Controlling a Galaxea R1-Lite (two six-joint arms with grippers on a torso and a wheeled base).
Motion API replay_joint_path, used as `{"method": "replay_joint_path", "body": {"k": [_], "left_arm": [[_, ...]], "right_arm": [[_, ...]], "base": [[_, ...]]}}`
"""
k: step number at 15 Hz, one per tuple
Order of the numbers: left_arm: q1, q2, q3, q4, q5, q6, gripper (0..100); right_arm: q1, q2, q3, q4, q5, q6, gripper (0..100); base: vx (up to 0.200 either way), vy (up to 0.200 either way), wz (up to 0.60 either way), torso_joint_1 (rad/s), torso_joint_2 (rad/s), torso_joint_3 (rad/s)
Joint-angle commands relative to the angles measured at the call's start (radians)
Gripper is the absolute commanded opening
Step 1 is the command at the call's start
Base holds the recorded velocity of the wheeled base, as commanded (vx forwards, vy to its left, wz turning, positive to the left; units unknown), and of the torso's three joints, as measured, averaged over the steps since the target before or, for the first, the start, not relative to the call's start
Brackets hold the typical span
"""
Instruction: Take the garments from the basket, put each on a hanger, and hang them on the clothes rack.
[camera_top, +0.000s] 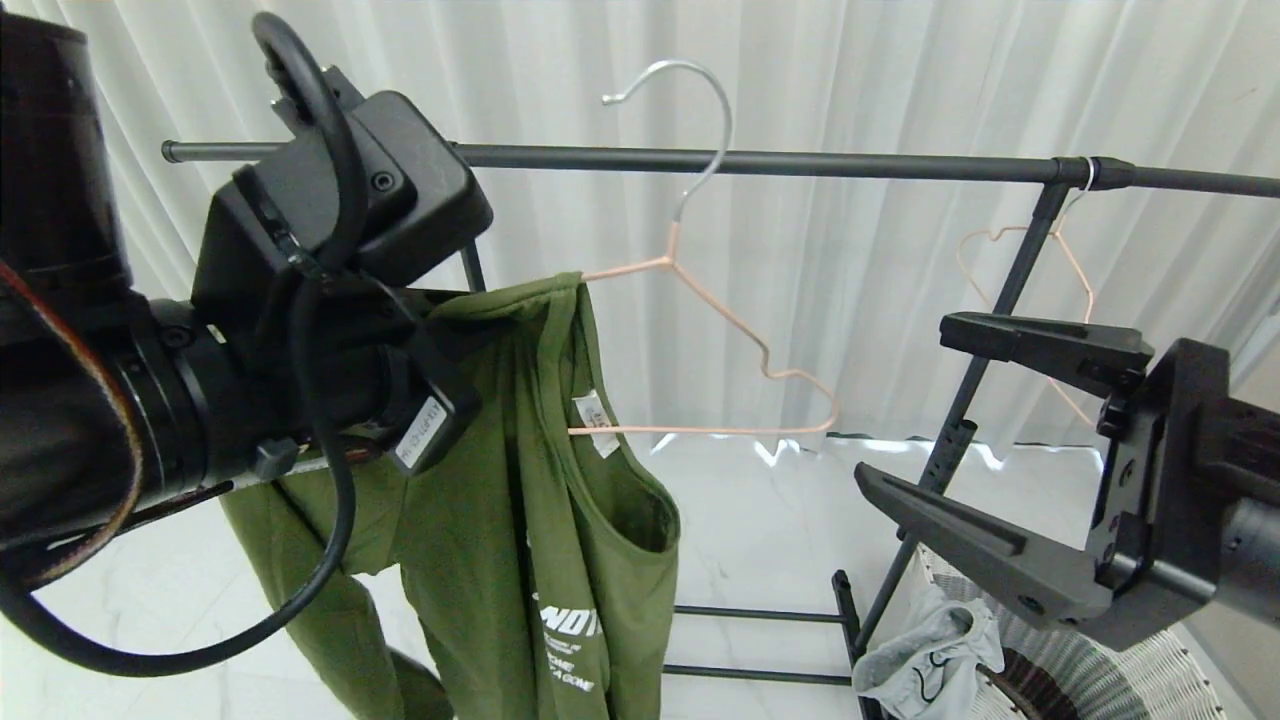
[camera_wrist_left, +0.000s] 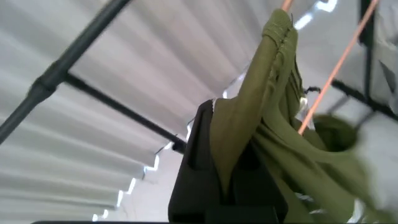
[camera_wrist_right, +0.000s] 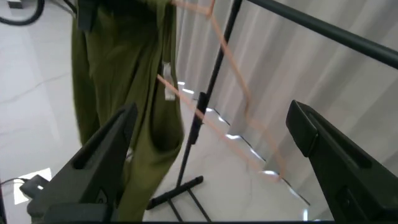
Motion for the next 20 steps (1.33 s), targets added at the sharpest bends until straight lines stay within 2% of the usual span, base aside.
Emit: {"method": "replay_joint_path", "body": {"k": [1, 3, 5, 8, 11, 14, 20], "left_arm": [[-0.017, 0.0, -0.005, -0.028, 0.034, -0.025, 0], [-0.07, 0.0, -0.001, -0.088, 0.048, -0.087, 0], [-0.117, 0.001, 0.0, -0.129, 0.048, -0.12, 0], [-0.133, 0.007, 0.0, -0.189, 0.048, -0.123, 0], [-0.143, 0.01, -0.001, -0.235, 0.048, -0.123, 0], [-0.186, 0.009, -0.005, -0.237, 0.048, -0.125, 0], [-0.205, 0.004, -0.008, -0.237, 0.048, -0.123, 0]], "right_arm": [[-0.008, 0.007, 0.016, 0.0, -0.013, 0.001, 100], [-0.008, 0.033, 0.025, 0.001, -0.079, 0.007, 100], [-0.008, 0.074, 0.014, 0.001, -0.098, 0.039, 100], [-0.006, 0.129, 0.014, -0.004, -0.119, 0.141, 100], [-0.004, 0.194, 0.011, -0.04, -0.213, 0.226, 100], [-0.001, 0.266, -0.004, -0.109, -0.291, 0.26, 100], [0.022, 0.32, -0.009, -0.125, -0.297, 0.268, 100]], "base": [[0.0, 0.0, 0.0, 0.0, 0.0, 0.0], [0.0, 0.0, 0.0, 0.0, 0.0, 0.0], [0.0, 0.0, 0.0, 0.0, 0.0, 0.0], [0.0, 0.0, 0.0, 0.0, 0.0, 0.0], [0.0, 0.0, 0.0, 0.0, 0.0, 0.0], [0.0, 0.0, 0.0, 0.0, 0.0, 0.0], [0.0, 0.0, 0.0, 0.0, 0.0, 0.0]]}}
